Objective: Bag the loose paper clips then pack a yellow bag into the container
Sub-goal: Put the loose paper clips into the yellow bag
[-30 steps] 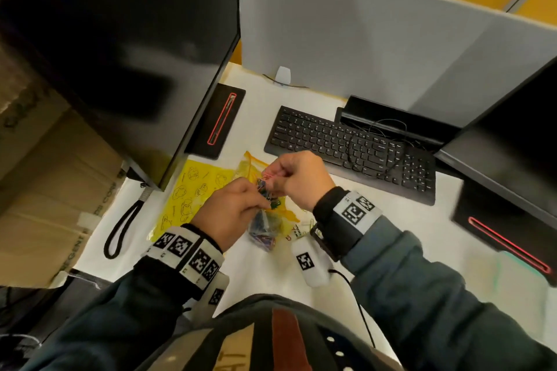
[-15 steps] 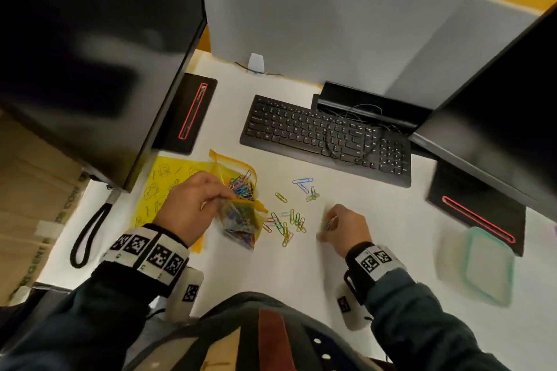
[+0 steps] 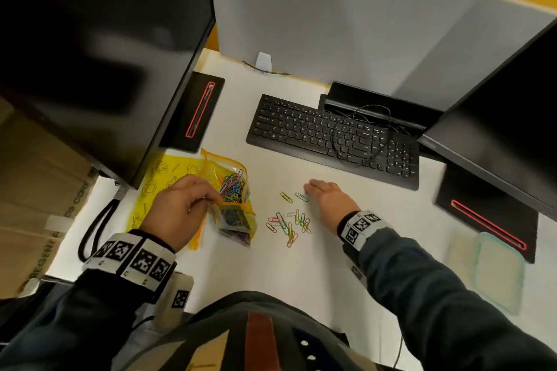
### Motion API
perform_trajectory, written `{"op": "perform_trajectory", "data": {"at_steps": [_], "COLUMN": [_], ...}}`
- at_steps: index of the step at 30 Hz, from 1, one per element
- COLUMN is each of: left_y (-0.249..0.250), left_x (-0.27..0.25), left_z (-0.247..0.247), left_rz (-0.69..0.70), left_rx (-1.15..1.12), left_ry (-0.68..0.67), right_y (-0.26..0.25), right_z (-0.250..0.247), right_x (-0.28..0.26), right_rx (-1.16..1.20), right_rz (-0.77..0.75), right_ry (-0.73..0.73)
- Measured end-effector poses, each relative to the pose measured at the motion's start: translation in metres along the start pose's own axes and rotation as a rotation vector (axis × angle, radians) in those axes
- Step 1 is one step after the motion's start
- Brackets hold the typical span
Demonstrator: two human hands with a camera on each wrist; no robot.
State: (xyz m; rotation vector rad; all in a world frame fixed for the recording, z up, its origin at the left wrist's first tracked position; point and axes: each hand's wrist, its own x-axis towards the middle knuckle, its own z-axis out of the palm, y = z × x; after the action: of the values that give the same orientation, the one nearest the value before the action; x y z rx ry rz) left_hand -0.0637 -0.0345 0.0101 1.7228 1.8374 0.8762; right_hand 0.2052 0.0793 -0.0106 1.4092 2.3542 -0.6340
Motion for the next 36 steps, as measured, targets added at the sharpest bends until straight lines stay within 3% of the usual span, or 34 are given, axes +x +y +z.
{"op": "perform_trajectory", "data": {"at_steps": [3,6,9,12,15,18,23,27,29,32,36], "left_y": [-0.002,-0.001,0.001,0.002,0.002,0.000,-0.005,-0.006,-0.005,-0.004,-0.004], "left_x": [-0.001,-0.001,-0.002,-0.002,-0.003,-0.004,-0.005,-0.003,-0.002,-0.001,-0.003], "left_z": [0.000,0.001,0.000,0.000,0.000,-0.002,-0.001,0.000,0.001,0.001,0.000], "left_rz": [-0.009,-0.020,-0.017,-0.024,-0.027,-0.031,-0.020,-0.003,0.001,-0.011,-0.020], "left_rx": [-0.002,-0.016,-0.007,-0.007,-0.007,0.000,-0.010,-0.025,-0.043,-0.048,-0.055], "left_ry": [0.004,0.009,0.016,0.022,0.022,0.016,0.018,0.024,0.017,0.012,0.025], "right_y": [-0.009,-0.028,-0.039,-0.046,-0.054,-0.044,-0.020,-0.019,-0.021,-0.025,-0.023], "right_z": [0.020,0.031,0.027,0.020,0.029,0.051,0.057,0.029,0.017,0.010,0.024], "right_x": [-0.017,-0.022,-0.016,-0.005,-0.004,-0.016,-0.027,-0.017,-0.005,0.007,0.006], "right_rx": [0.080,0.283,0.320,0.172,-0.148,-0.327,-0.344,-0.100,-0.051,-0.145,-0.117], "right_rz": [0.020,0.050,-0.005,-0.125,-0.382,-0.499,-0.407,-0.237,-0.183,-0.189,-0.229], "right_ry": [0.089,0.050,0.129,0.132,-0.023,-0.133,-0.119,-0.082,-0.153,-0.276,-0.209]}}
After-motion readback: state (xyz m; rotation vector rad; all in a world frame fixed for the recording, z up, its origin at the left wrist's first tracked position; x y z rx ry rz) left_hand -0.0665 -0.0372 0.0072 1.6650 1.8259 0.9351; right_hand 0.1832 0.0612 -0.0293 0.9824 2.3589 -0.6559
